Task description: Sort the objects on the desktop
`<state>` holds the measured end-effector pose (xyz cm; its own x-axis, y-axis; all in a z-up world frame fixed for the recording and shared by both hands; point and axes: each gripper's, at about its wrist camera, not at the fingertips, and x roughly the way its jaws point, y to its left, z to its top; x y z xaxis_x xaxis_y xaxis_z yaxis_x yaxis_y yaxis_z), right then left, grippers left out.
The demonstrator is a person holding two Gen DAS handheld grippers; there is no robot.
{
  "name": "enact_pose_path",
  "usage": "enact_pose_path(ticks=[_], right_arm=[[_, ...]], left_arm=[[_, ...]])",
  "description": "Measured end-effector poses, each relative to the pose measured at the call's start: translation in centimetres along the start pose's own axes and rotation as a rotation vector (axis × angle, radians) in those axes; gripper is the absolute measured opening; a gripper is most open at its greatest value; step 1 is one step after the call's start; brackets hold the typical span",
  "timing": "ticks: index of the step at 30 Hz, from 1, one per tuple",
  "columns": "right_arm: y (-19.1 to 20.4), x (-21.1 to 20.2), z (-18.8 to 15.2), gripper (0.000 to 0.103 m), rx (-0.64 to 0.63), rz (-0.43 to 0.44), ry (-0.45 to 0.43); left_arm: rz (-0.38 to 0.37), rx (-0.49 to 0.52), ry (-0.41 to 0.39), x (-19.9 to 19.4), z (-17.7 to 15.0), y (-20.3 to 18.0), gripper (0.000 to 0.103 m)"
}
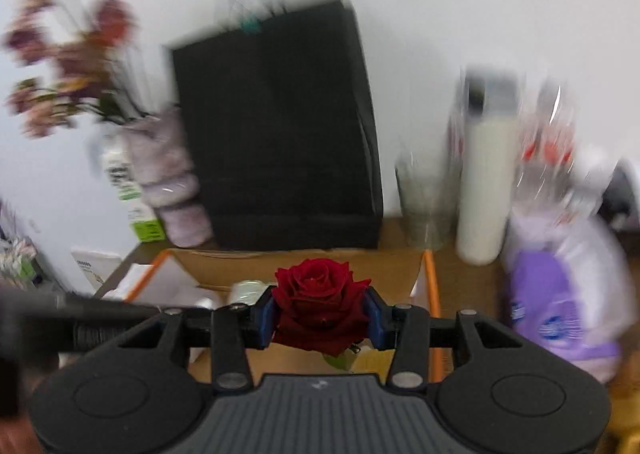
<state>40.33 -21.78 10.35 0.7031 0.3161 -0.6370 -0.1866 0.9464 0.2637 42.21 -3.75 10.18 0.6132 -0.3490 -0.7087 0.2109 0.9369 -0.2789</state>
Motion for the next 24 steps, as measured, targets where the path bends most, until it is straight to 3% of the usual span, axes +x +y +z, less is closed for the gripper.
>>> enact_pose_path(ticks=[2,4,8,9,13,14,15,17,19,24], right_arm=[[-1.1,3.3,0.9,0.041,0.044,-0.013,0.070],[-1.2,5.7,1.4,0.042,0.030,-0.079,0.100],[-1.4,8.9,1.7,0.052,-0.005,-0.137,0.133],[-1.1,9.1,1.6,0.056,-0.047,-0.135,0.113],[-0.7,9.9,2.1,0.068,-0.116,-0.114,0.093],[-0.9,9.9,2.5,0.070,-0.111,-0.105,0.089],[-1.0,9.8,2.8,0.070,-0.098,-0.107,0.091],[-1.0,8.9,3.2,0.070,-0.067,-0.097,0.096],[-0.9,7.4,3.3,0.071,-0.050,-0.067,0.088],[0.8,3.3,2.9,0.078,-0.093,-0.109,0.078]], left_arm=[[0.005,0.019,0.016,2.6,0.4,-0.4,0.005],[0.061,0.042,0.018,5.0,1.1,-0.5,0.005],[0.096,-0.020,0.095,8.2,2.0,1.5,0.008],[0.091,-0.030,0.083,8.0,1.9,1.9,0.009],[0.086,-0.013,0.060,6.4,2.1,2.9,0.036],[0.080,-0.009,0.053,5.8,2.3,3.0,0.038],[0.080,-0.002,0.046,5.0,2.4,3.0,0.039],[0.092,0.013,0.027,3.3,2.9,2.7,0.057],[0.119,0.007,-0.009,1.1,2.9,2.3,0.068],[0.165,0.002,-0.018,-2.6,2.4,1.5,0.076]])
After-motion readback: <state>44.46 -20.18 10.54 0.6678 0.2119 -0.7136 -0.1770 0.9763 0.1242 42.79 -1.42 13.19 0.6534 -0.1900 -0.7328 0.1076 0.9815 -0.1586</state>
